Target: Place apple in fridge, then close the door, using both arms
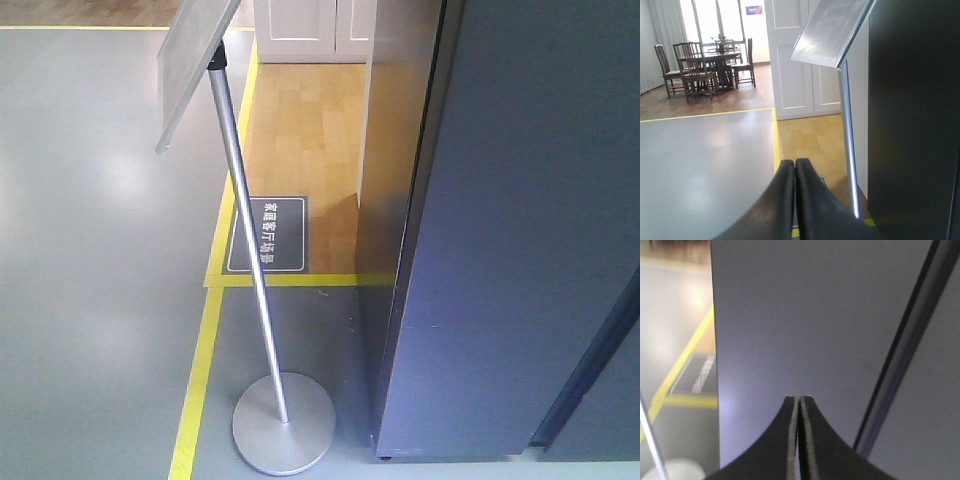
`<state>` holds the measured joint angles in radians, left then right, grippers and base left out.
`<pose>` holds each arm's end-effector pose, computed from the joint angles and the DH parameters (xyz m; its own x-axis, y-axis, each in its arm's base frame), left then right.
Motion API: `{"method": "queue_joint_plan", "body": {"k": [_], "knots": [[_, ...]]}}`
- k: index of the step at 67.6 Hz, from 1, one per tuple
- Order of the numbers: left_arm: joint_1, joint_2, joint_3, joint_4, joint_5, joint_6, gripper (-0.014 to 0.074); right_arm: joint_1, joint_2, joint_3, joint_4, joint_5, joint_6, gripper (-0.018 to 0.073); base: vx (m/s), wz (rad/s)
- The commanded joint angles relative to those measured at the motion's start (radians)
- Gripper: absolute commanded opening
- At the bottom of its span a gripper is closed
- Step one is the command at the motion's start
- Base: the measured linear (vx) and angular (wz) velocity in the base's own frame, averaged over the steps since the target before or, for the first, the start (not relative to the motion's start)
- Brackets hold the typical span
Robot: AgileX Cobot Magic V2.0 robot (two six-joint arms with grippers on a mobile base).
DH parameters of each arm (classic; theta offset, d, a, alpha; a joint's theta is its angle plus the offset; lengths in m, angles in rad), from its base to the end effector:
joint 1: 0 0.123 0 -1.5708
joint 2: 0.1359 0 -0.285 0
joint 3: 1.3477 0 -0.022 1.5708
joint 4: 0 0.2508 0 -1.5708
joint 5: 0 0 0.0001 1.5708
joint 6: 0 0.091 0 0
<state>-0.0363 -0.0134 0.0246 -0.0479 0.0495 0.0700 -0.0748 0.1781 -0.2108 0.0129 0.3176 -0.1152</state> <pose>0.0565 -0.0023 0.2011 0.0274 0.0212 -0.9994 0.0381 0.9990 0.0222 0.0644 -0.0045 0.2449 -0.2021 -0.0879 -0.9754 0.0503 0.9937 -0.1000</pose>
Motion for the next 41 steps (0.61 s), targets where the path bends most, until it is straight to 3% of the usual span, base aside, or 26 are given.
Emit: {"method": "queue_joint_plan", "body": {"k": [1,11,20,41], "knots": [[0.000,-0.002,0.026,-0.007,-0.071,-0.008,-0.0006,0.003,-0.039,0.090,0.000,-0.246,-0.008,-0.0003,0.00,0.00],[0.000,-0.002,0.026,-0.007,-0.071,-0.007,-0.0006,0.046,-0.108,0.249,0.000,-0.424,-0.008,-0.0003,0.00,0.00],[0.000,-0.002,0.026,-0.007,-0.071,-0.007,-0.0006,0.059,-0.217,0.245,0.001,-0.331,-0.008,-0.0003,0.00,0.00],[0.000,-0.002,0.025,-0.007,-0.067,-0.007,-0.0006,0.049,-0.215,0.244,0.012,-0.289,-0.001,-0.0003,0.00,0.00]]}}
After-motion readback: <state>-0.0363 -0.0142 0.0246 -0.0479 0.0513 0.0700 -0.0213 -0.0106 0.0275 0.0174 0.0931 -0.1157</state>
